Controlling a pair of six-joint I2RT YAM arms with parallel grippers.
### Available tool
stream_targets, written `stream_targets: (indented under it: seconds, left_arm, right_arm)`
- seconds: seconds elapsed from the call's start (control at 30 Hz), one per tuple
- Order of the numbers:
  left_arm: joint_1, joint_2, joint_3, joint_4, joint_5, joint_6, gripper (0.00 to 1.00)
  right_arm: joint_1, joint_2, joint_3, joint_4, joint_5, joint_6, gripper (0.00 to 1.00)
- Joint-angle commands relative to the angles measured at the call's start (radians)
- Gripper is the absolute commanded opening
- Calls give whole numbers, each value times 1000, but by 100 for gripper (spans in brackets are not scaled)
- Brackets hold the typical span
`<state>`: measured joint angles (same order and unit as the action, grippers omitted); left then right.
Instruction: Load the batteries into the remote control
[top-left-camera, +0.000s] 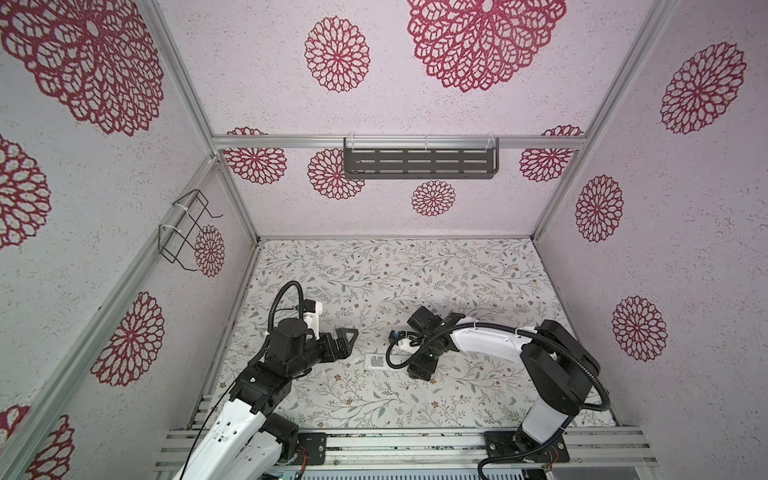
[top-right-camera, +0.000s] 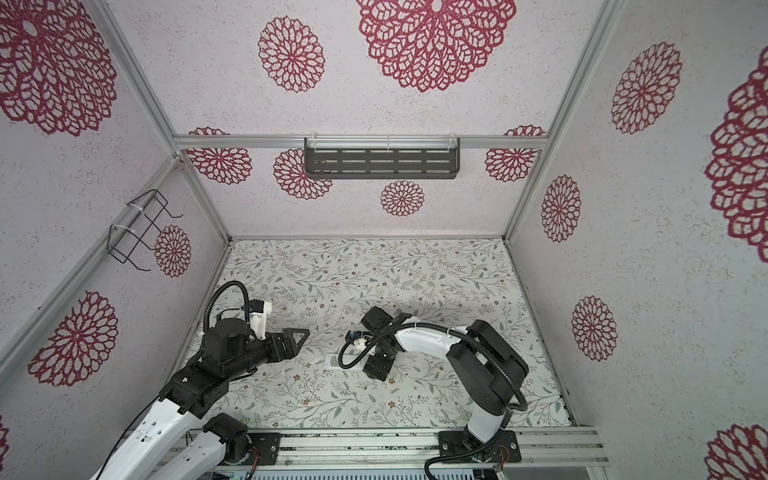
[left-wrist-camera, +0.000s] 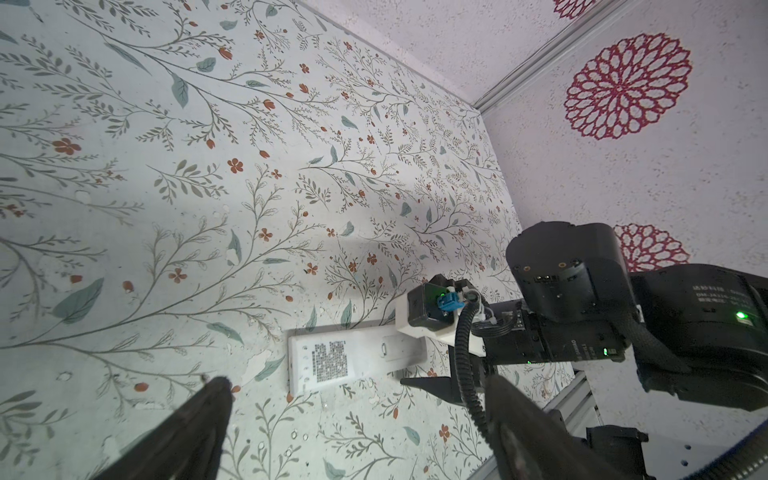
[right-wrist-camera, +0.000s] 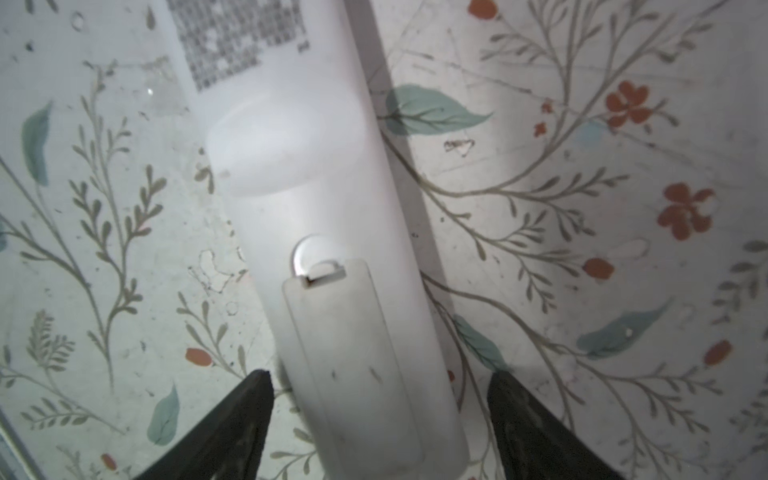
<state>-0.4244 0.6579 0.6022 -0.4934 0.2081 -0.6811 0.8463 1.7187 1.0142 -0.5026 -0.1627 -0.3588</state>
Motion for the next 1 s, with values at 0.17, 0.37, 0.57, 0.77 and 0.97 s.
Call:
stream_targets:
  seconds: [0.17, 0.37, 0.57, 0.77, 0.97]
  left_arm:
    - [7, -51, -44, 37, -2, -26, 97]
    - [4, -43, -100, 134, 44, -52, 97]
    - [-28, -42, -153, 274, 81, -47, 97]
    - [-124, -4, -171, 402, 46, -6, 97]
    - [-127, 63, -192, 608, 102, 4, 97]
  right_arm:
    - [20, 33, 46, -49, 11, -13, 61]
    - [16, 2, 45, -12, -115, 1, 38]
    - [-59, -83, 59, 103, -341, 162, 32]
    - [-148, -188, 16, 281, -575, 385, 32]
    - [-188, -293, -70, 557, -791, 661, 31]
